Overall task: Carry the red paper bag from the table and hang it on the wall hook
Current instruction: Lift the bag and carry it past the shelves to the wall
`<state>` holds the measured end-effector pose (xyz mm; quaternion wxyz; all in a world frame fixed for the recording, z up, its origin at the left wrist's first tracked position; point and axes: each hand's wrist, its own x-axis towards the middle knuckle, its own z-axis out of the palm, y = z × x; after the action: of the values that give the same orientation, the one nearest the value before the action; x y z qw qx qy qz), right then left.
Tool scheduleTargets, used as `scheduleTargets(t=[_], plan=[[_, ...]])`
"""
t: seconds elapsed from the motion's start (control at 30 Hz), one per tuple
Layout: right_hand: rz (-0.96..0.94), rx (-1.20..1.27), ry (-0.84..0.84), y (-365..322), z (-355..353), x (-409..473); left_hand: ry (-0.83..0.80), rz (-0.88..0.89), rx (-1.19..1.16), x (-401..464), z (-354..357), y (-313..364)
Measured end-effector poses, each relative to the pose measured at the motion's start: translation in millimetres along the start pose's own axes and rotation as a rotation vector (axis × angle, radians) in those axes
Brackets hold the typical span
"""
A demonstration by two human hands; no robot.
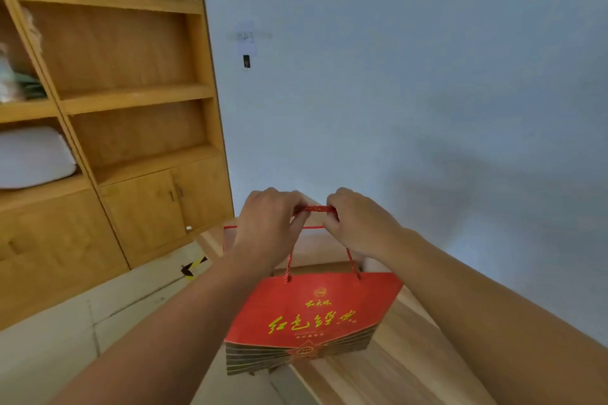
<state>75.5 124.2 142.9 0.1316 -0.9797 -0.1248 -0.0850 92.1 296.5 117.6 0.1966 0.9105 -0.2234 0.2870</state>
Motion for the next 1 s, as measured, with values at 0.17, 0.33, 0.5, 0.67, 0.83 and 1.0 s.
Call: scheduleTargets(t=[0.17, 0.33, 0.5, 0.67, 0.83, 1.0], plan=[[-0.195, 0.058, -0.076, -67, 28, 19, 0.025, -0.14, 0.046, -51, -41, -69], [-0.296, 0.187, -0.136, -140, 53, 26, 0.007, -0.239, 0.026, -107, -75, -125], [-0.371, 0.348, -0.235, -196, 91, 40, 0.036, -0.365, 0.065, -157, -107, -165], [-0.514, 0.342, -0.273, -248, 109, 55, 0.067, -0.444, 0.169, -187, -144, -194], [-0.632, 0.316, -0.258, -289, 114, 69, 0.102, -0.494, 0.246, -198, -176, -213], [-0.683, 0.305, -0.219, -313, 116, 80, 0.12, -0.534, 0.287, -202, -192, -229]])
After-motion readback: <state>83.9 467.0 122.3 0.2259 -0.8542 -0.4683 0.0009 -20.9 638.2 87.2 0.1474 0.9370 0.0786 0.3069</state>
